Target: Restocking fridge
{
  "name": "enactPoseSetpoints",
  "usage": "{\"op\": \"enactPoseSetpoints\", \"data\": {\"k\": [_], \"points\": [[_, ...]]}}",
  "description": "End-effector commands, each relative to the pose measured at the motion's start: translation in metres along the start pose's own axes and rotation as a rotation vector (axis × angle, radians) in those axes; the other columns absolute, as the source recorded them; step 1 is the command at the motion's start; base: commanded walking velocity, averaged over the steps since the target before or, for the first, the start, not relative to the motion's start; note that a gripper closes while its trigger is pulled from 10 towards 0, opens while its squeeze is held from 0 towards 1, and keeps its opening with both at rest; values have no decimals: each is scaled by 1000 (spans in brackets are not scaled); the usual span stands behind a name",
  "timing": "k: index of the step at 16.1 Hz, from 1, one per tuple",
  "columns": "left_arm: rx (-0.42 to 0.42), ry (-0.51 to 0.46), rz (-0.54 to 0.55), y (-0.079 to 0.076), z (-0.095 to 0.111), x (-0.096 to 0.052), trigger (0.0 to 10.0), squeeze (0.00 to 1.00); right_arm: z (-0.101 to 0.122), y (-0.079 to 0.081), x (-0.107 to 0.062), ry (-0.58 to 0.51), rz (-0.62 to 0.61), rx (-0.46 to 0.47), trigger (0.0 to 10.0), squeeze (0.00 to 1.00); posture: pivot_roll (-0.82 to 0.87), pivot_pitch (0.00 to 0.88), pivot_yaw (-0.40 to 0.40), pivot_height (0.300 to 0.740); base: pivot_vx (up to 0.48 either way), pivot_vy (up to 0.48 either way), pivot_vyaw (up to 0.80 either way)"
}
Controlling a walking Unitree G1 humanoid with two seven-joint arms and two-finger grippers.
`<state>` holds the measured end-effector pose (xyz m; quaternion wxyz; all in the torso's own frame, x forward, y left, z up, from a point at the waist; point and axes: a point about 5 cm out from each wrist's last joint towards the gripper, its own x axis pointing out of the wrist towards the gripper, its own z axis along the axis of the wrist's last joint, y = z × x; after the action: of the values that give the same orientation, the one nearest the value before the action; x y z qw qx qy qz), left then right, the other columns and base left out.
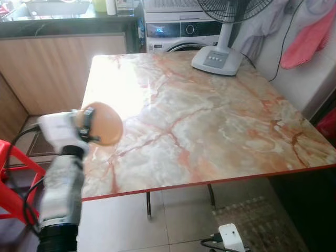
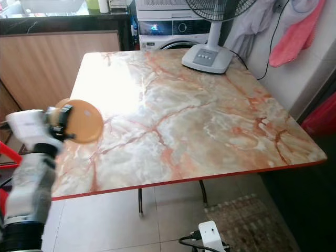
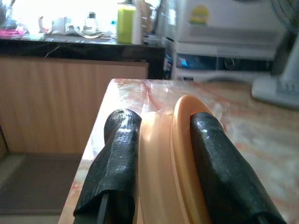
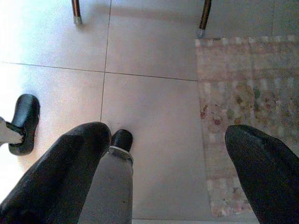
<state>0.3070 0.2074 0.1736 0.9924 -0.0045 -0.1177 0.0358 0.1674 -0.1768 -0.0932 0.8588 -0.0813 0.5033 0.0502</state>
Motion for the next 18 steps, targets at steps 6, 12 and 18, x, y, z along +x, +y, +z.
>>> {"op": "enactPoseSetpoints", "data": {"k": [6, 12, 18], "points": [[69, -17, -28, -10, 3, 0, 10000, 0, -2, 0, 0, -12, -12, 65, 10000, 0, 64, 0, 2, 740, 0, 301, 0], [76, -24, -30, -12, 4, 1, 10000, 0, -8, -4, -1, 6, -27, 78, 10000, 0, 65, 0, 0, 740, 0, 302, 0], [71, -29, -11, -9, 5, 1, 10000, 0, -8, -8, -2, 23, -40, 50, 10000, 0, 70, 0, -8, 740, 0, 304, 0]]}}
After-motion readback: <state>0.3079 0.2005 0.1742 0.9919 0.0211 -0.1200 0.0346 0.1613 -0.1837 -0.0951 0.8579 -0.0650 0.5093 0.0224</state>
